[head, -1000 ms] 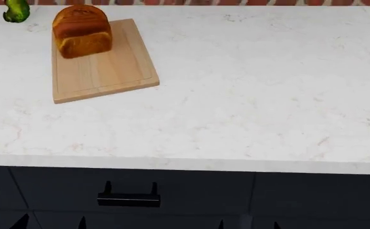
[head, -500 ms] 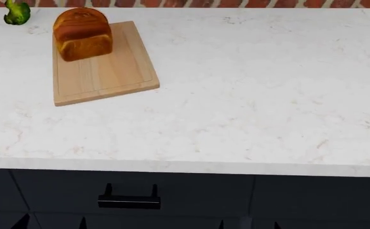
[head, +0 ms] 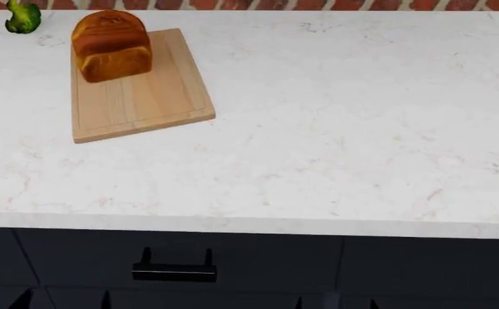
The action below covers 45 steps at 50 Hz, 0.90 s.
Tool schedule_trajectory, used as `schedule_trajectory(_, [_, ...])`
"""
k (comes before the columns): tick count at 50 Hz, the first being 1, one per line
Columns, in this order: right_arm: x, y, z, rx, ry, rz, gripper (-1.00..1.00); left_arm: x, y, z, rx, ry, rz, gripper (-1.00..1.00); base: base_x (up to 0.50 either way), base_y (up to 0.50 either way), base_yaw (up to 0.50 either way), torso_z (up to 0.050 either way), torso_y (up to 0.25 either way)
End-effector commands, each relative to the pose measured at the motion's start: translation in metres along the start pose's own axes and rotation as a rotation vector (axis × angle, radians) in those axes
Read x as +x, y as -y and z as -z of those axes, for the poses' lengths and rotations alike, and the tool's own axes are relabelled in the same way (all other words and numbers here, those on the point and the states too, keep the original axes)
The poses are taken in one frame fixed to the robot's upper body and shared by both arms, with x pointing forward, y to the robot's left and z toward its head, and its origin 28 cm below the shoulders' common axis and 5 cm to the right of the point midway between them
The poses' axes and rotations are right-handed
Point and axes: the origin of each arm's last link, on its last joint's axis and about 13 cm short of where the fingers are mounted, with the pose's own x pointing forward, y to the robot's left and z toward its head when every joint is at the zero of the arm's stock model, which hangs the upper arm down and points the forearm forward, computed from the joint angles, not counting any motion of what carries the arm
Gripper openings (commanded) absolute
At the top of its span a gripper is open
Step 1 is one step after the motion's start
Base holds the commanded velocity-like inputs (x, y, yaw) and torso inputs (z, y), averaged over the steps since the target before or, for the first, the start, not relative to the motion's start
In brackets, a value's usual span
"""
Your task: Pick up the wedge of cheese and place it on the slice of bread to prepare a simple cheese on bread dish.
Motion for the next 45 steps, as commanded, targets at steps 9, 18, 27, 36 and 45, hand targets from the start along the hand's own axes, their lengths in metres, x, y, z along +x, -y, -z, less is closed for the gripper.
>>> schedule_trajectory(9, [-0.001, 0.005, -0.03, -0.025, 0.039, 0.014, 1.0, 0.001, -0.003, -0.018, 0.051, 0.001, -0.082, 1.0, 0.0, 0.0, 0.0, 0.0, 0.0])
schedule_trajectory(18, [-0.005, 0.013, -0.064, -0.029, 0.107, 0.019, 1.0, 0.0, -0.002, -0.053, 0.089, 0.072, -0.072, 1.0, 0.0, 0.0, 0.0, 0.0, 0.0])
schedule_trajectory(27, [-0.01, 0.02, -0.093, -0.046, 0.156, 0.035, 1.0, 0.0, -0.005, -0.079, 0.106, 0.125, -0.074, 1.0, 0.0, 0.0, 0.0, 0.0, 0.0])
schedule_trajectory(36, [-0.001, 0.03, -0.116, -0.078, 0.188, 0.068, 1.0, 0.015, -0.011, -0.103, 0.129, 0.162, -0.088, 1.0, 0.0, 0.0, 0.0, 0.0, 0.0])
schedule_trajectory(45, [0.017, 0.036, -0.141, -0.092, 0.207, 0.101, 1.0, 0.046, -0.019, -0.128, 0.114, 0.166, -0.124, 1.0, 0.0, 0.0, 0.0, 0.0, 0.0])
